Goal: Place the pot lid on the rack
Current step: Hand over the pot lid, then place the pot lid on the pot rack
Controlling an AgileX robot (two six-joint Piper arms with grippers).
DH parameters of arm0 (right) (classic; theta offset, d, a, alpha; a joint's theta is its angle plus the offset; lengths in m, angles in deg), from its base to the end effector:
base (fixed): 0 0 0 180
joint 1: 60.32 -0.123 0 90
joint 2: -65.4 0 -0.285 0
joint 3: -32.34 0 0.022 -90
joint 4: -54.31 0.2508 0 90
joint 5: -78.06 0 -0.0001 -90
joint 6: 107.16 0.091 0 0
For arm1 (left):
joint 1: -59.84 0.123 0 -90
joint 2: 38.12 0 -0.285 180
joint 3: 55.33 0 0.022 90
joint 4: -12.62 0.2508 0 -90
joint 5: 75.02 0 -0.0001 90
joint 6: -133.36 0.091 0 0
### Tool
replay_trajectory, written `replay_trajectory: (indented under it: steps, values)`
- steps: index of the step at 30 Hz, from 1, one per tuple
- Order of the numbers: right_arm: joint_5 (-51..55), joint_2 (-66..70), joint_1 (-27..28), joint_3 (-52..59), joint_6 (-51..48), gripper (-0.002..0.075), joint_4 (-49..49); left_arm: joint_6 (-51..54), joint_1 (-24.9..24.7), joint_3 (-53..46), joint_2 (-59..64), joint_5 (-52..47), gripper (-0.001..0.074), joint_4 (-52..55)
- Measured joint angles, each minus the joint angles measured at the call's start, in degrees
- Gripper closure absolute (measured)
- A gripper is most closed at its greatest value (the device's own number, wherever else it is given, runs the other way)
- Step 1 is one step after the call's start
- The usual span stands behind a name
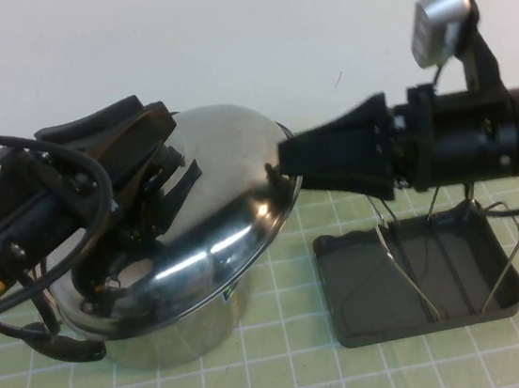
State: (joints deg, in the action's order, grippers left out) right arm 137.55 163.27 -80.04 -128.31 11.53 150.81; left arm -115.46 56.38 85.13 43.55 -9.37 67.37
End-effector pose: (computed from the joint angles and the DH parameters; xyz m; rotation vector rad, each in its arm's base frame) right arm 0.2723 0.1804 0.2970 -0.4319 2.0149 1.6447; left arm 0.2370 -0.0821 0.3153 0.3747 1.3719 -1.1173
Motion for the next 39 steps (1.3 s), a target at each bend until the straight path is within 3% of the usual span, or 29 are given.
replay_trajectory:
  steps: [8,13,17,19,21,30,33,35,37,39]
  values:
    - [-7.9,2.3,-5.6,-8.7,-0.5,0.0211,0.0,2.2,0.0,0.0,0.0,0.0,0.0427,0.6]
    - [-9.3,3.3,-6.7,-10.3,-3.1,0.0383,0.7,3.7,0.0,0.0,0.0,-0.4,0.0426,3.6]
    - [-9.2,3.3,-6.9,-10.3,-4.7,0.0395,1.2,3.9,0.1,0.0,0.0,-0.2,0.0414,5.0]
    - [-9.2,3.3,-6.9,-10.6,-6.9,0.0549,1.1,3.9,0.1,0.0,0.0,-0.3,0.0374,7.2]
    - [-9.0,3.4,-7.0,-10.8,-9.3,0.0645,0.8,3.9,0.0,0.0,0.0,0.4,0.0326,8.7]
    - [-10.7,-1.6,-4.9,-11.8,-14.0,0.0652,-0.6,3.7,0.9,0.0,-2.3,0.8,0.0288,11.4]
    - [-13.3,-6.2,-3.7,-11.9,-14.1,0.0652,-4.0,3.7,3.4,0.0,-5.1,0.8,0.0351,13.2]
    - [-16.6,-9.8,-3.4,-11.7,-12.0,0.0652,-9.6,2.7,5.4,0.0,-7.5,0.1,0.0449,14.9]
    - [-19.4,-12.9,-3.4,-10.6,-8.8,0.0652,-15.1,0.0,7.3,0.0,-10.5,-3.2,0.0595,17.8]
    - [-21.1,-15.6,-3.4,-8.4,-5.5,0.0652,-20.0,-3.4,8.6,0.0,-13.0,-7.4,0.067,21.7]
